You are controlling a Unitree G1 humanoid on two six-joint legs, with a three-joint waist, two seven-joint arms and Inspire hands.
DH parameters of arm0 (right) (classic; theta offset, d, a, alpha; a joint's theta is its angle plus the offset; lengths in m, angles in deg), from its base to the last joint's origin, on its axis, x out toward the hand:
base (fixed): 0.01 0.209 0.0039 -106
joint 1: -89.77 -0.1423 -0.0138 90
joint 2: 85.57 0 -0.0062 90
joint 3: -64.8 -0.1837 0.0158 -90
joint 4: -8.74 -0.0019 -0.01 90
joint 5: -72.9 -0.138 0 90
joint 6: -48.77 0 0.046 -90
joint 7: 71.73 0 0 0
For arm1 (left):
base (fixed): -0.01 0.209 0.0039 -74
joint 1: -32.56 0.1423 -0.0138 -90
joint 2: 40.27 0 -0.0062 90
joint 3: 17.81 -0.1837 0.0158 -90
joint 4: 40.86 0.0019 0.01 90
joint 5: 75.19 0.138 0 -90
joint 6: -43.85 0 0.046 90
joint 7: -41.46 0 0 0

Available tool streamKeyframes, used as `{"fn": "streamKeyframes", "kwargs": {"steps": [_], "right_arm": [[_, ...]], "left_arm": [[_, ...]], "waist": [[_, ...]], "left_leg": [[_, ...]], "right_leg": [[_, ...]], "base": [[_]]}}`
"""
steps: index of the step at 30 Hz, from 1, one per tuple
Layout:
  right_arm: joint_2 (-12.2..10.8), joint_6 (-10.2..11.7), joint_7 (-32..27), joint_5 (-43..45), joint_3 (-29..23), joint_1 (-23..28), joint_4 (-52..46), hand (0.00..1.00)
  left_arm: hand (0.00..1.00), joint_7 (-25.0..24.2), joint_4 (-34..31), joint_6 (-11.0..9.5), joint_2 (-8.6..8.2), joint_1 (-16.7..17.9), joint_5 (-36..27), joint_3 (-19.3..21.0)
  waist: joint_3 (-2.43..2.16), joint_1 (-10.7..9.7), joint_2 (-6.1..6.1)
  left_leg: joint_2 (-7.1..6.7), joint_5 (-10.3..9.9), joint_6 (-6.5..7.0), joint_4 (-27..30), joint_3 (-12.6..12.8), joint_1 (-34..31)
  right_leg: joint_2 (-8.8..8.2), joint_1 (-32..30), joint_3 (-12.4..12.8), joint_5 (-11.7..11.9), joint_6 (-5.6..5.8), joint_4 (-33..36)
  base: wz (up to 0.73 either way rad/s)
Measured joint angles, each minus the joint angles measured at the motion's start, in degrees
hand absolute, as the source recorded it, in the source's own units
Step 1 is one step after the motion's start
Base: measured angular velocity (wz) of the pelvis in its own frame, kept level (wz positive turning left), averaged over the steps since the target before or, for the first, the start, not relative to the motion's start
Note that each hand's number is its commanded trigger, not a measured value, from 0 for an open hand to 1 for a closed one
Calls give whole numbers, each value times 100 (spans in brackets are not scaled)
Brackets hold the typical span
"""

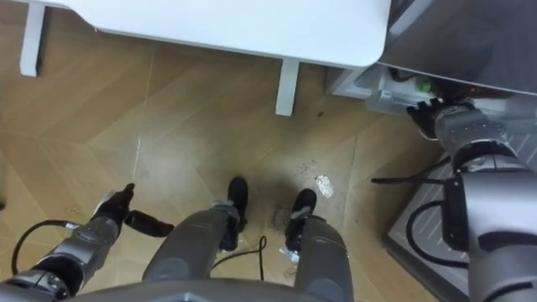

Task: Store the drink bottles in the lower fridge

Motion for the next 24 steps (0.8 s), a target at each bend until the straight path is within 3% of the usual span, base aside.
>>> {"fn": "streamKeyframes", "kwargs": {"steps": [6, 9, 12, 14, 15, 17, 20, 24], "right_arm": [[0, 23, 129, 207, -30, 149, 32, 0], [-2, 29, 397, 219, -47, 551, -67, 0], [-16, 169, 596, 535, -53, 1142, -332, 0], [-80, 319, 771, 853, -59, 1620, -430, 0], [-121, 355, 812, 913, -53, 1740, -433, 0], [-328, 459, 899, 1366, 11, 2258, -398, 0], [-598, 476, 985, 1696, 31, 2779, -220, 0], [-863, 477, 1002, 1990, 176, 3303, -227, 0]], "left_arm": [[0, -24, -13, 0, -2, 13, -7, 178], [0, -30, -16, 4, -5, 66, -6, 267], [0, -69, -21, 6, -59, 207, -7, 401], [0, -95, -20, -8, -151, 408, -10, 545], [0, -94, -19, -8, -156, 462, -10, 587], [0, -81, -40, -17, -155, 666, -12, 614], [0, -61, -75, -70, -190, 889, -12, 668], [0, 92, -325, -189, -264, 1253, 3, 1026]], "waist": [[-10, -41, 125], [-41, 14, 215], [-126, -18, 319], [-220, -134, 386], [-241, -153, 379], [-351, -267, 354], [-356, -320, 352], [-343, -361, 339]], "left_leg": [[14, -10, 6, 91, -19, 166], [81, -96, 5, 53, -9, 483], [77, -106, -5, -97, 6, 899], [80, -99, -16, -293, 8, 1279], [81, -97, -21, -338, 11, 1377], [107, -132, -71, -422, 18, 1670], [144, -209, -117, -498, 55, 2027], [194, -257, -167, -625, 167, 2359]], "right_leg": [[-3, 286, -131, 4, 1, -36], [87, 662, -154, 11, 5, -206], [156, 1120, -156, 52, 22, -476], [204, 1524, -164, 89, 43, -707], [218, 1619, -160, 93, 43, -765], [278, 1959, -161, 97, 44, -949], [345, 2325, -125, 96, 42, -1112], [418, 2615, -8, 82, 29, -1229]], "base": [[8], [1], [-3], [-3], [-5], [-2], [-12], [-18]]}}
